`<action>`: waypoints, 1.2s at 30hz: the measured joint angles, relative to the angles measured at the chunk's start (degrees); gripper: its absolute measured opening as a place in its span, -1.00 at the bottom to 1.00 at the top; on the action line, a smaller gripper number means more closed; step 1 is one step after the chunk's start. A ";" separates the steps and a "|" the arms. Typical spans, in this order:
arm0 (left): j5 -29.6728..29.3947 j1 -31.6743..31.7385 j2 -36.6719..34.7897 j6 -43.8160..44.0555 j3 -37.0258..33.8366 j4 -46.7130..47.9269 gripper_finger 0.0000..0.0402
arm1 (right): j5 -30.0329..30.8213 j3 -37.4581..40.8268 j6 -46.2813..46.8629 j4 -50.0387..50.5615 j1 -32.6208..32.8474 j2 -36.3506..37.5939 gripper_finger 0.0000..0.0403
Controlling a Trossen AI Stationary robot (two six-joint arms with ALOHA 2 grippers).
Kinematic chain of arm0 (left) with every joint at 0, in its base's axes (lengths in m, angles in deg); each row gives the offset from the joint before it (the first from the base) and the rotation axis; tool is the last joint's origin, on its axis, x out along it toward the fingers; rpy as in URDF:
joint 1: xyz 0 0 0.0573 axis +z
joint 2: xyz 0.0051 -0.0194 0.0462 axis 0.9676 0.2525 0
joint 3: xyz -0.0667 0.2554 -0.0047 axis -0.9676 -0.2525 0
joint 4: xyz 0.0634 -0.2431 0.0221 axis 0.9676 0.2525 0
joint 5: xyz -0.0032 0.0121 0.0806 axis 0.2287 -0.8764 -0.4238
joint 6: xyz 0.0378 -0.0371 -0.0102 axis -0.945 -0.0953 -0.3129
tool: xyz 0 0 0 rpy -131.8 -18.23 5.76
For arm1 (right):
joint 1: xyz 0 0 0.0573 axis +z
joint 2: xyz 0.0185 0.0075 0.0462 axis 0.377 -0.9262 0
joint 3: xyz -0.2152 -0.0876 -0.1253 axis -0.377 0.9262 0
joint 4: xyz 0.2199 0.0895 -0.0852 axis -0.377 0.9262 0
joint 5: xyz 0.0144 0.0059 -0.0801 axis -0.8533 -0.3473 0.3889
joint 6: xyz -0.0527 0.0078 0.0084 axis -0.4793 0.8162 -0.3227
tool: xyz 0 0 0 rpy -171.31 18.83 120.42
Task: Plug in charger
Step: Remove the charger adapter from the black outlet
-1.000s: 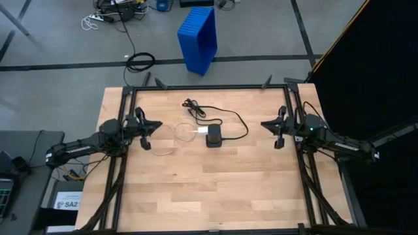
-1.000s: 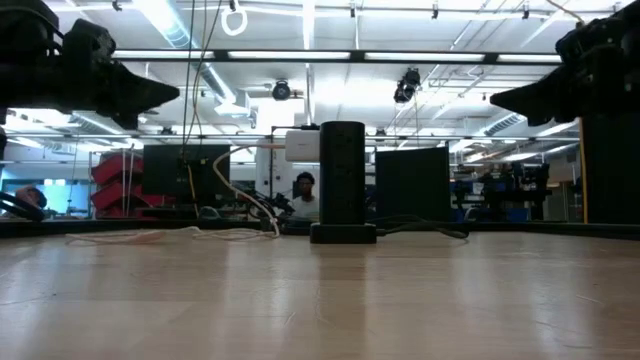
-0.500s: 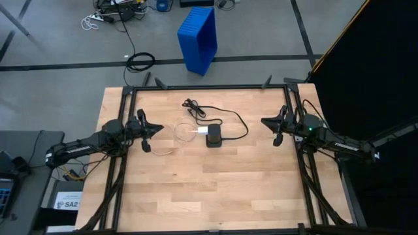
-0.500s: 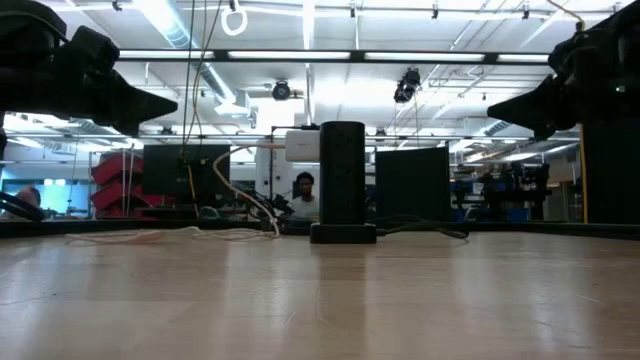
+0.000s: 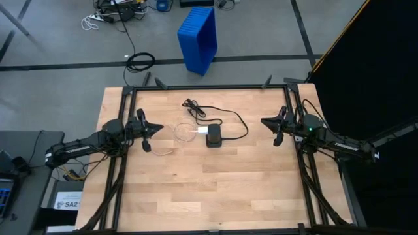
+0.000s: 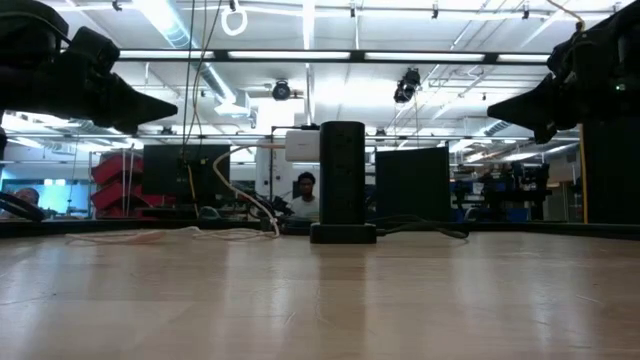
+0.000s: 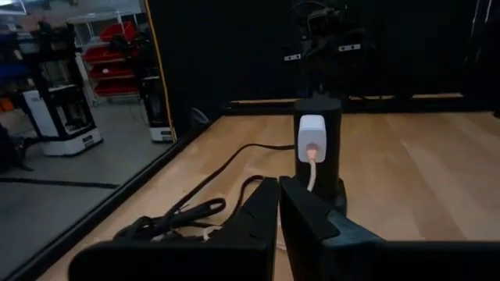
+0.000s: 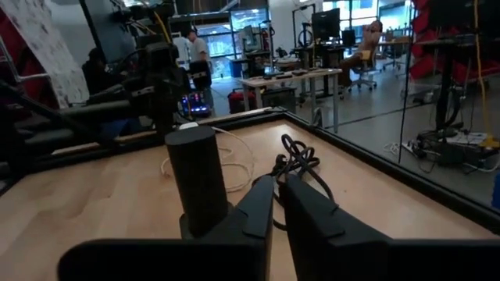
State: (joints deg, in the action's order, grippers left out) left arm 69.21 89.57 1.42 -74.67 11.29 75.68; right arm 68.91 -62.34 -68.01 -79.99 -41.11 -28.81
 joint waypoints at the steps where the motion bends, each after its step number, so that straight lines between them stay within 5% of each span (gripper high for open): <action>1: -0.11 0.00 0.00 -1.43 0.00 -0.15 -1.00 | 0.01 0.01 0.02 -0.02 0.00 0.00 -0.94; 7: -3.91 0.00 0.00 -8.25 -0.07 -1.02 -1.00 | 4.10 0.01 0.23 -4.35 0.02 0.00 -0.96; 18: -8.18 0.00 2.27 -2.18 3.83 -0.81 -1.00 | 1.95 -2.66 0.56 -9.99 0.09 -3.48 -1.00; 23: -7.93 -0.02 11.26 -2.20 7.67 -1.28 -1.00 | 0.81 -5.09 0.00 -12.27 0.45 -12.36 -1.00; 36: -4.72 -0.04 34.43 -3.84 10.56 -17.79 -1.00 | -0.72 -5.31 -0.13 -43.85 6.38 -44.90 -0.99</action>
State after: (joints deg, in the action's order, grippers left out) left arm 64.49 89.53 35.85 -78.52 21.85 57.89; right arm 68.19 -67.64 -68.15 -123.84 -34.73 -73.71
